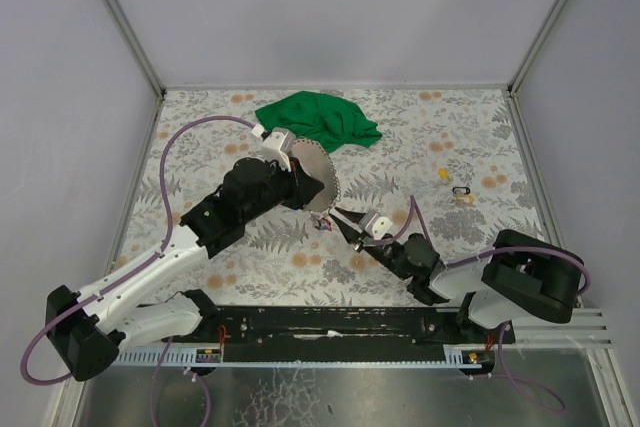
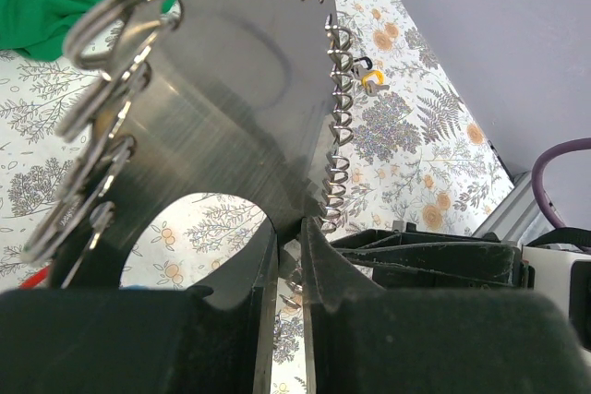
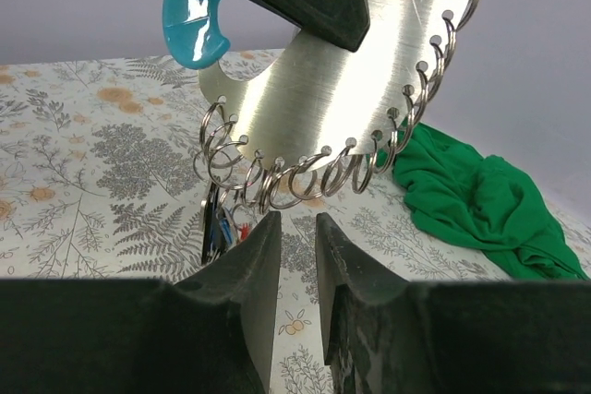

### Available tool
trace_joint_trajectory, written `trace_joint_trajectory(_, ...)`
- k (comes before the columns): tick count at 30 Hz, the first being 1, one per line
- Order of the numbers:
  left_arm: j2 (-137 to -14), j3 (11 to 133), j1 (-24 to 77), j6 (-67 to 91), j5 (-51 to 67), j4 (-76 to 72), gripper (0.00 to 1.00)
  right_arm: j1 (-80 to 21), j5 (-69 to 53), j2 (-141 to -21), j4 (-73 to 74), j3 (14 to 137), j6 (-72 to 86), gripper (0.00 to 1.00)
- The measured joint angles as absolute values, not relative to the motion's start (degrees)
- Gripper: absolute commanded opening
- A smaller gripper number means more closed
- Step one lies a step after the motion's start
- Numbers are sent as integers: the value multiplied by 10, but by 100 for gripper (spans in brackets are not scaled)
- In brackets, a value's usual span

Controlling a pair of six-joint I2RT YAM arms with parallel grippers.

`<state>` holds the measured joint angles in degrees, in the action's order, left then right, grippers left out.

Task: Put the keys on the keyring

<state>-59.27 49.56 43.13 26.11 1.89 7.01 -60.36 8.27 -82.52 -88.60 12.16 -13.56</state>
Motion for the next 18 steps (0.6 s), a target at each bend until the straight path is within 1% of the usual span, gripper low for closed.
trace_joint_trajectory(4,-593,496,431,263,19,70,0,-609,83,-830,-889,122,-135,28)
trace_joint_trajectory(12,-593,494,432,265,19,70,0,-615,85,-847,-890,123,-136,23)
trace_joint_trajectory(18,-593,489,432,268,19,70,0,-618,91,-847,-890,129,-142,22)
